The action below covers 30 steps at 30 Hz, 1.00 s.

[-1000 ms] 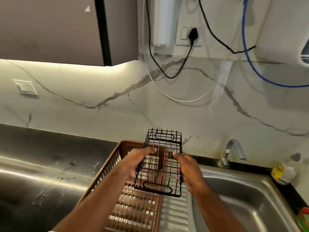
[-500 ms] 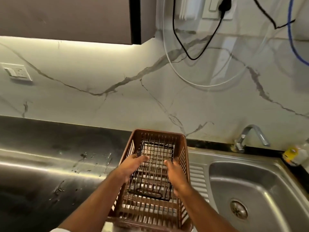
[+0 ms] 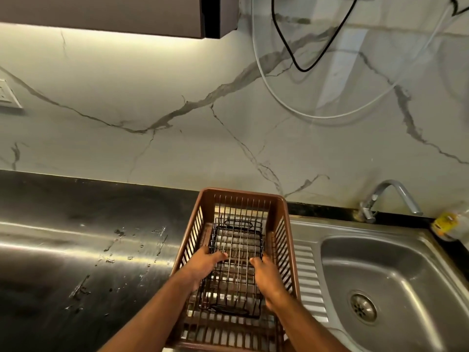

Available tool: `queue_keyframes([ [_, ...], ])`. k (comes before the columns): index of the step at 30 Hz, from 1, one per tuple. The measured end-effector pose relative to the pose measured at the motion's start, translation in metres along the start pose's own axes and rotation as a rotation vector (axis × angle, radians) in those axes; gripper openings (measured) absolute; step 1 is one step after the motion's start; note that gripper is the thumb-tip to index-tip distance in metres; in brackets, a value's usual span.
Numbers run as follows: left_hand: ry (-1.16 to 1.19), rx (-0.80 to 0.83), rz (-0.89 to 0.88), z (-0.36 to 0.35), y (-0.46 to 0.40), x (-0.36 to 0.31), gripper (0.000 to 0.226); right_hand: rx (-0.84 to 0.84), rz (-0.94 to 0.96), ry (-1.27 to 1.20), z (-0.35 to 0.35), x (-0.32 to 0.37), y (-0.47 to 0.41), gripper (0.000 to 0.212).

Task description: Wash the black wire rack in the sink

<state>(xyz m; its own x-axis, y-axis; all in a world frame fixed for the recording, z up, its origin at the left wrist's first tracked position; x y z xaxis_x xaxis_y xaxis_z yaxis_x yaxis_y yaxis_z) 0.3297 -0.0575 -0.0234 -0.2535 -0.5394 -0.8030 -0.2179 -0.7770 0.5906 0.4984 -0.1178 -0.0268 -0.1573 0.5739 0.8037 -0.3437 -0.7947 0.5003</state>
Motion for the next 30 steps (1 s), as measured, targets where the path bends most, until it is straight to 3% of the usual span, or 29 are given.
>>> queue_keyframes([
  [24, -0.006, -0.044, 0.013, -0.003, -0.004, 0.009, 0.096, 0.006, 0.044, 0.100, 0.003, -0.001, 0.018, 0.062],
  [28, -0.004, -0.095, -0.148, -0.004, 0.004, -0.008, 0.089, -0.084, 0.161, 0.275, 0.010, 0.019, 0.024, 0.071],
  [30, -0.085, -0.130, -0.248, -0.006, 0.012, -0.025, 0.086, -0.157, 0.305, 0.324, 0.014, 0.033, 0.023, 0.079],
])
Point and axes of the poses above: each hand's wrist, its own y-axis away from the middle knuckle, its own z-axis out of the back of the hand, x = y × z, the point moved 3 cm from there along -y, towards the middle knuckle, and after that the axes turned 1 degree about z, right-handed, at the moved point
